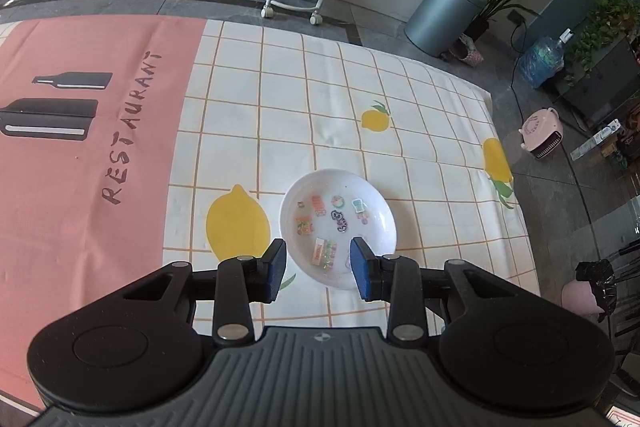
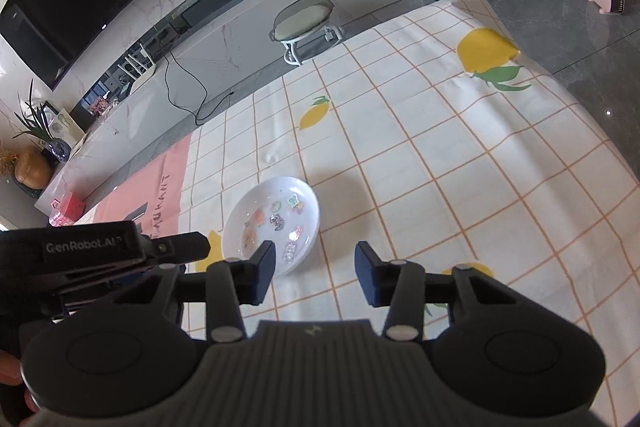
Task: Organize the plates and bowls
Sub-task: 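Move both grippers to the white sticker bowl and grasp its rim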
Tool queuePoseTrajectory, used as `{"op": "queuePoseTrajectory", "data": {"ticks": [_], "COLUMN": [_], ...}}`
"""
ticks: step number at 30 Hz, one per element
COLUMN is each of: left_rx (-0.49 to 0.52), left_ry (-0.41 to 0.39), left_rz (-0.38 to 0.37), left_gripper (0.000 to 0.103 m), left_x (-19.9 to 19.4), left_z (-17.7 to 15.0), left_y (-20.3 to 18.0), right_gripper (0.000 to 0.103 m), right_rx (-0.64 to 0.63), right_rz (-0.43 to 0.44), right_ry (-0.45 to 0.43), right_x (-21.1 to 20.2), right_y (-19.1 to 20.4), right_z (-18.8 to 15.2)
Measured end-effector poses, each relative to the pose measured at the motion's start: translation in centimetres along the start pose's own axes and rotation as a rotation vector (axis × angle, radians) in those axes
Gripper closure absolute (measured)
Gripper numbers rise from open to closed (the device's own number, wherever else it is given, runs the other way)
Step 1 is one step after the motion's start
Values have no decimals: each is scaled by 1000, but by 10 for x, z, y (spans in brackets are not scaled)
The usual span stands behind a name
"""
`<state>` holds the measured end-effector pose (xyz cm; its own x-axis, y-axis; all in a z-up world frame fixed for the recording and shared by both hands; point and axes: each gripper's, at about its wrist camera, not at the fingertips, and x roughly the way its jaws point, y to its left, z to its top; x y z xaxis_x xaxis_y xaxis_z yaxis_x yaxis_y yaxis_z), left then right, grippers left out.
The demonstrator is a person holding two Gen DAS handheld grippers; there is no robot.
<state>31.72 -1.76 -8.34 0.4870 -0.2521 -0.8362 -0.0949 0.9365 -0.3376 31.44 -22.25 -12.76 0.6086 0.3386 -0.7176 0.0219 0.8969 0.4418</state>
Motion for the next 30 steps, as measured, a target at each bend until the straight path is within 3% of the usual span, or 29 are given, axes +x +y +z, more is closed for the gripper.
{"op": "queuePoseTrajectory", "data": {"ticks": [7,14,17,18,21,30], "left_rx": [-13,65,65,68,75,92], "left_ry": [19,30,37,37,38,-6], "left_rz": [44,77,77,79,69,50], "left_gripper": [64,87,98,99,99,99], "left_x": [24,34,37,37,34,-13], "left_z": [8,7,6,6,5,-8], "left_y": [7,2,4,4,4,-18], "right_gripper": [66,71,86,92,98,99], "right_rx": [29,68,49,44,45,45], "right_rz": [-14,-13,-27,-29,-40,-35], "right_ry": [45,51,49,57,59,11], "right_x": [35,52,56,57,57,16], "right_y": [1,-4,0,0,-1,4], "right_z": [7,8,9,9,9,5]}}
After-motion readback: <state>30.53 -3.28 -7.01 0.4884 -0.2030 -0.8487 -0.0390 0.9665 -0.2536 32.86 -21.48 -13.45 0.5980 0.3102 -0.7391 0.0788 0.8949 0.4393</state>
